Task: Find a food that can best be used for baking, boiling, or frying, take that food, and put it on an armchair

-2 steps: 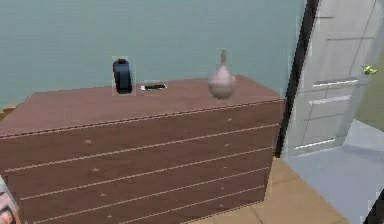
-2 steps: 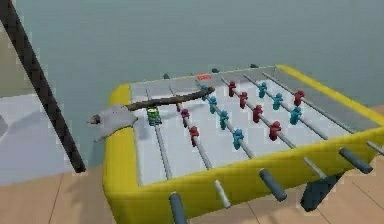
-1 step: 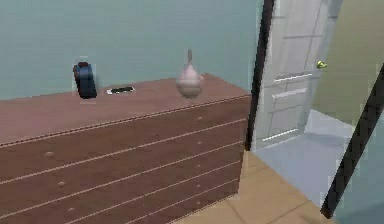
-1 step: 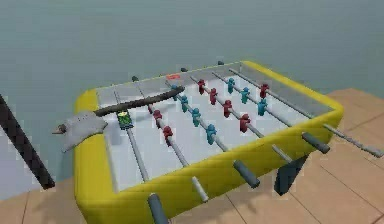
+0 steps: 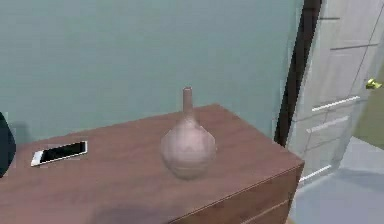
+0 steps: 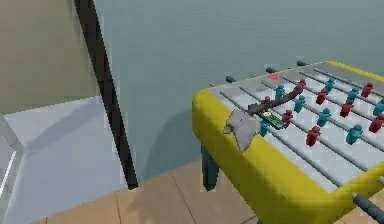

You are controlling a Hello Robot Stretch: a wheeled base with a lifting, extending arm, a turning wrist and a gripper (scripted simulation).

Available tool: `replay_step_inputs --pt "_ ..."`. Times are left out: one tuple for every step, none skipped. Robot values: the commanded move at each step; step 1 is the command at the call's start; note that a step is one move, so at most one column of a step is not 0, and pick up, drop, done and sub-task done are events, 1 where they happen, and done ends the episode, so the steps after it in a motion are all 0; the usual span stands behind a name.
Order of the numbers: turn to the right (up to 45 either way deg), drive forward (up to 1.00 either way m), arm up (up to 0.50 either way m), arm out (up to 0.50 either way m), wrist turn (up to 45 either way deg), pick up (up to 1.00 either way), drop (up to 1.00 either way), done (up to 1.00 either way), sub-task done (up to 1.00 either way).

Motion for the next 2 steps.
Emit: replay_step_inputs --pt "45.0 0.00 0.00 0.00 0.0 0.00 0.00 0.00 0.00" --pt "15.0 0.00 0.00 0.00 0.0 0.00 0.00 0.00 0.00"
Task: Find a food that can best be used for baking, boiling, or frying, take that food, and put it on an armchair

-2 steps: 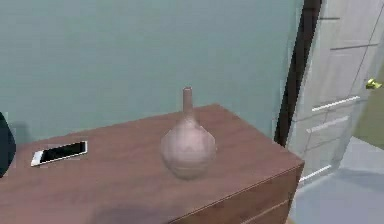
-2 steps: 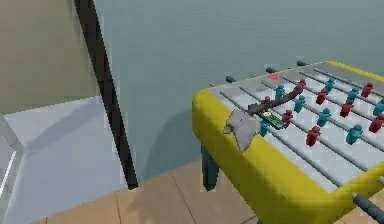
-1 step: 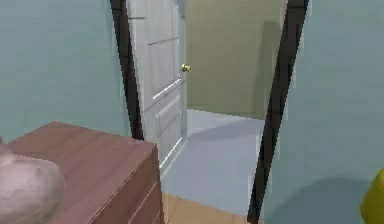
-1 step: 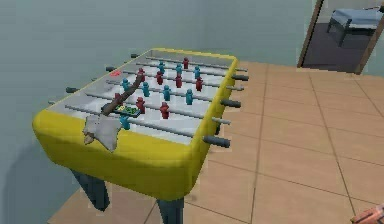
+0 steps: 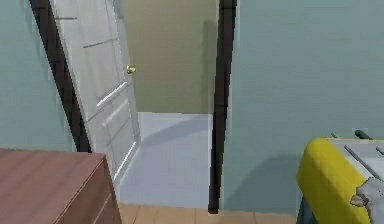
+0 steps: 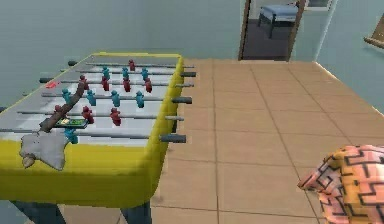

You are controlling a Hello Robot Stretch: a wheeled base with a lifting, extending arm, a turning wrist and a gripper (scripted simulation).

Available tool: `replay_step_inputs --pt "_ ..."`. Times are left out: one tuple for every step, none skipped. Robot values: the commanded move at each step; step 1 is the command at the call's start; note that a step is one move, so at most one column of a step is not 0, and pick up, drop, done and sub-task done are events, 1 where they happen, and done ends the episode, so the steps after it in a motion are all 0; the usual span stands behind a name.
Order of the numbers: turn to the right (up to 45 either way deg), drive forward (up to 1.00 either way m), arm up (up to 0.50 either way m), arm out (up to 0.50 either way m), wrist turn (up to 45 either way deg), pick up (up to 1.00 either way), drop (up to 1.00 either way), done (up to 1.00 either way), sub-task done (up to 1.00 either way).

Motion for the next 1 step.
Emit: replay_step_inputs --pt "0.0 0.15 0.00 0.00 0.0 0.00 0.00 0.00 0.00"
